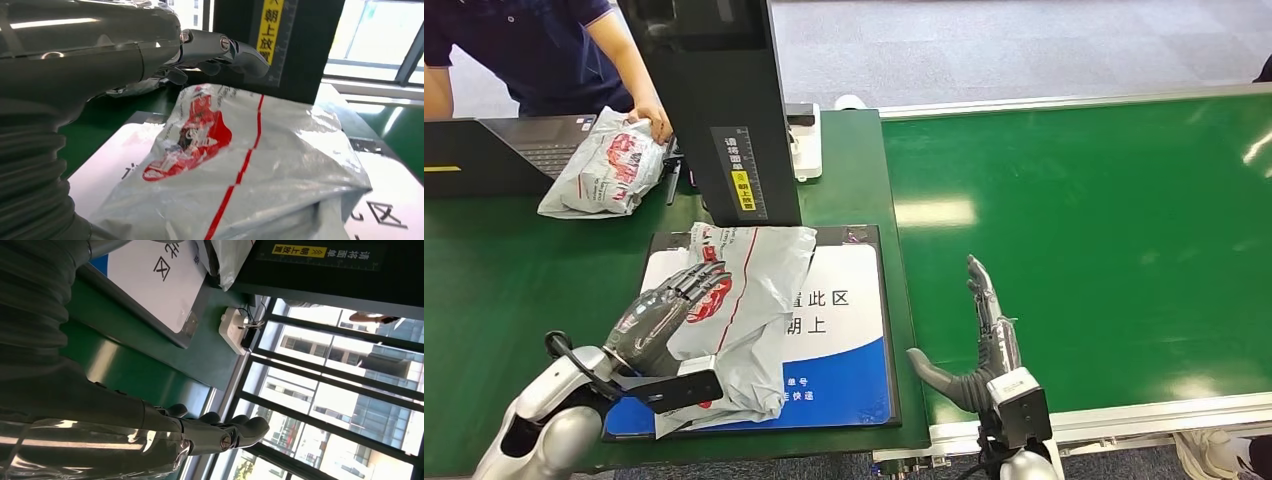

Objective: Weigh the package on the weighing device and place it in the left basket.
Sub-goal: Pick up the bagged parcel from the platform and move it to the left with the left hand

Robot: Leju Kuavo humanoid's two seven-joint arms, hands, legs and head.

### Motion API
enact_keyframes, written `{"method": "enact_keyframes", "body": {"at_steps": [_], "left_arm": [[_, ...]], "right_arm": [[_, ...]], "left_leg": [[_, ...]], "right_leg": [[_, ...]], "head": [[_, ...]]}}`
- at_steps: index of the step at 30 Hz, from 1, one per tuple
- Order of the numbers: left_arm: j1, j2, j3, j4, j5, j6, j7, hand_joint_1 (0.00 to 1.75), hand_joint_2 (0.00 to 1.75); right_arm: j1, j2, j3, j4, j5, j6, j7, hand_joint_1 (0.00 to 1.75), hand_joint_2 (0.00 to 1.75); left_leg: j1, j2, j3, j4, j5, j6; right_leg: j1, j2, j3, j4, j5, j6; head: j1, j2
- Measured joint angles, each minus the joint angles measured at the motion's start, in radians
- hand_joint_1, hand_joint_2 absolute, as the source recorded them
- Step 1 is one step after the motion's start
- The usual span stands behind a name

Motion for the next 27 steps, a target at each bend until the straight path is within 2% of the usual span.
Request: {"method": "enact_keyframes", "body": {"at_steps": [15,22,23,26,27], "left_arm": [[-0.090,-0.001,-0.132,0.143,-0.016,-0.031,-0.006,0.00,1.75],[-0.113,-0.002,-0.159,0.179,-0.018,-0.028,-0.006,0.01,1.75],[-0.114,-0.002,-0.159,0.182,-0.018,-0.028,-0.007,0.33,1.75],[-0.117,-0.002,-0.163,0.189,-0.018,-0.029,-0.008,1.63,1.75],[-0.121,-0.002,-0.167,0.194,-0.018,-0.030,-0.009,1.75,1.75]], "right_arm": [[0.012,0.006,-0.015,-0.023,0.004,0.011,0.003,0.00,1.75],[0.012,0.006,-0.016,-0.023,0.002,0.012,0.003,0.00,1.75],[0.012,0.006,-0.016,-0.023,0.002,0.012,0.003,0.00,1.75],[0.012,0.006,-0.017,-0.023,0.002,0.012,0.003,0.00,1.75],[0.011,0.006,-0.017,-0.023,0.002,0.012,0.003,0.00,1.75]], "left_leg": [[0.000,0.000,0.000,0.000,0.000,0.000],[0.000,0.000,0.000,0.000,0.000,0.000],[0.000,0.000,0.000,0.000,0.000,0.000],[0.000,0.000,0.000,0.000,0.000,0.000],[0.000,0.000,0.000,0.000,0.000,0.000]], "right_leg": [[0.000,0.000,0.001,0.000,0.000,0.000],[0.000,0.000,0.001,0.000,0.000,0.000],[0.000,0.000,0.001,0.000,0.000,0.000],[0.000,0.000,0.001,0.000,0.000,0.000],[0.000,0.000,0.001,0.000,0.000,0.000]], "head": [[0.000,0.000],[0.000,0.000],[0.000,0.000],[0.000,0.000],[0.000,0.000]]}}
